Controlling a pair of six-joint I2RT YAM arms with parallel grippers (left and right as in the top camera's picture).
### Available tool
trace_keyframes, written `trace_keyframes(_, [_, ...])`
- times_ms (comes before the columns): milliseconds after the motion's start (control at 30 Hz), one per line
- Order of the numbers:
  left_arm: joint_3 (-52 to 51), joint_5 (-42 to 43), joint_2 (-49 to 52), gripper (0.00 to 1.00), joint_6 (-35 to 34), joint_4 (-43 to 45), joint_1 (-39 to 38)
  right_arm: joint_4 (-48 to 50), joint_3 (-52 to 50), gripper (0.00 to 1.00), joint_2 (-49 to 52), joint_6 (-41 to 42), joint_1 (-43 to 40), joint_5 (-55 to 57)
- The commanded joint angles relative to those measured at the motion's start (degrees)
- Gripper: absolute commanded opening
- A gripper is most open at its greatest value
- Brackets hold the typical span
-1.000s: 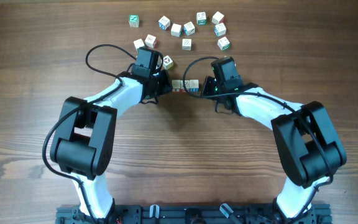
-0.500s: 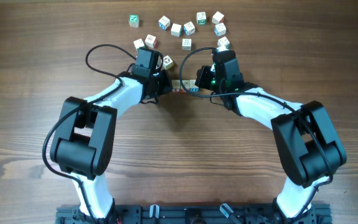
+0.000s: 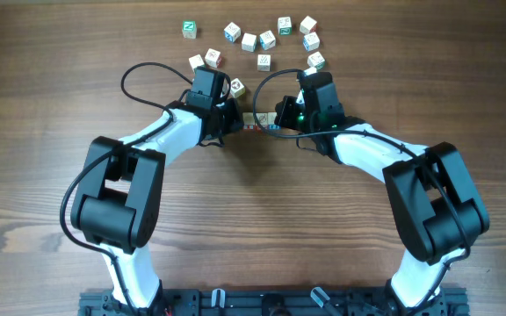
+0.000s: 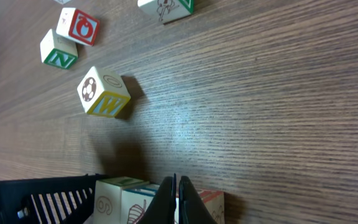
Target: Form a horizontal line
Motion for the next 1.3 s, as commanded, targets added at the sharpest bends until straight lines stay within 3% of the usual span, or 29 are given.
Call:
trace_keyframes(0, [-2.1,-1.4,3.0,0.04,1.3,-1.1,-0.3,-0.5,-0.3,0.04,1.2,-1.3,0.2,-1.4])
trace_keyframes(600, [-2.0,-1.4,3.0,0.04,1.3,-1.1,-0.3,2.1,1.6,0.04,1.2,-1.8,0.1,-4.5])
trace_keyframes(1267, [-2.1,-1.0,3.0,0.04,1.3,-1.1,-0.3,3.2,1.8,0.05,2.1,-3.2,0.1,2.6])
